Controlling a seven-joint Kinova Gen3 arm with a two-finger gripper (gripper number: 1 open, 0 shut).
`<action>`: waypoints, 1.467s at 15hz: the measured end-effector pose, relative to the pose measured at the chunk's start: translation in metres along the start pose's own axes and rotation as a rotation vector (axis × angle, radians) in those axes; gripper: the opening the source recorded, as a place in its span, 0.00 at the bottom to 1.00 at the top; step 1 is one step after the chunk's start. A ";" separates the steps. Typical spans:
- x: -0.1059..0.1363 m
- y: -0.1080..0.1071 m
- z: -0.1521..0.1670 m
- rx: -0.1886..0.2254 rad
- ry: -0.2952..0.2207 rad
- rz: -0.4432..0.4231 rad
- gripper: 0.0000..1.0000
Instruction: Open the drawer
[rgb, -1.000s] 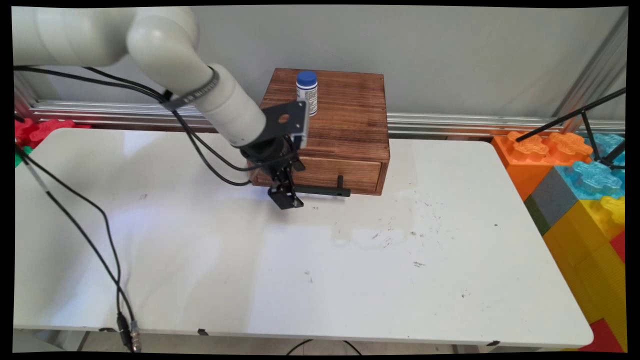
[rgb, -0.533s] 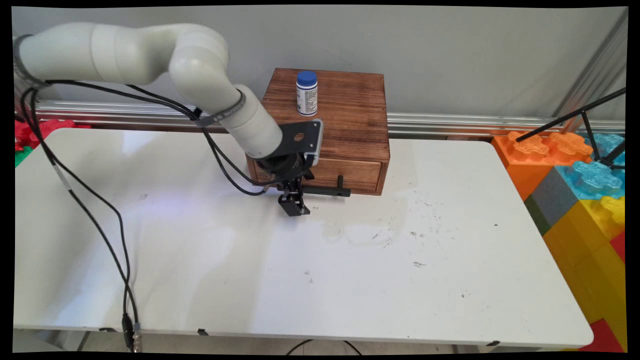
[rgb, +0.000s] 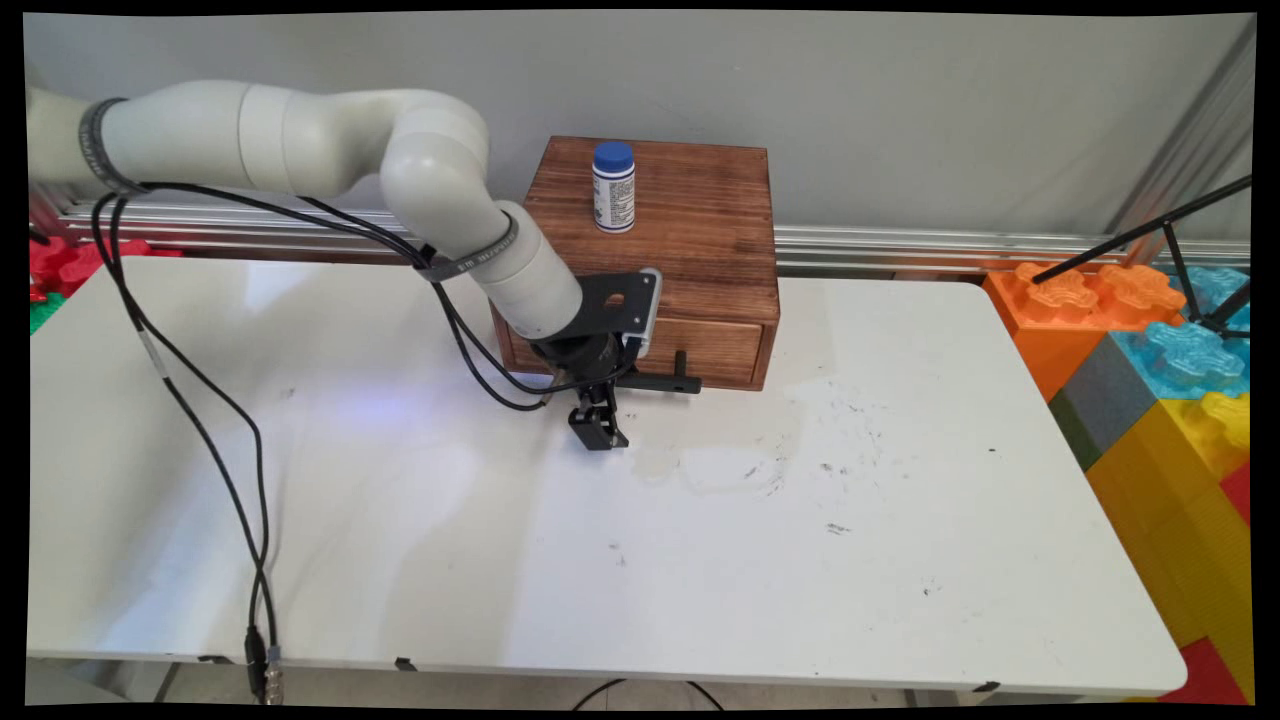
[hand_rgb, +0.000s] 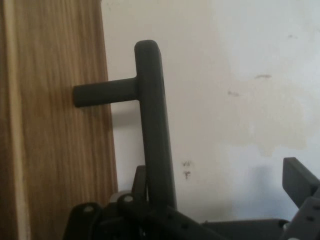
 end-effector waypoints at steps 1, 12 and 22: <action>0.000 0.001 0.003 -0.004 0.000 0.000 1.00; 0.005 0.030 0.000 -0.055 0.014 -0.035 1.00; 0.004 0.080 -0.026 -0.117 0.027 -0.043 1.00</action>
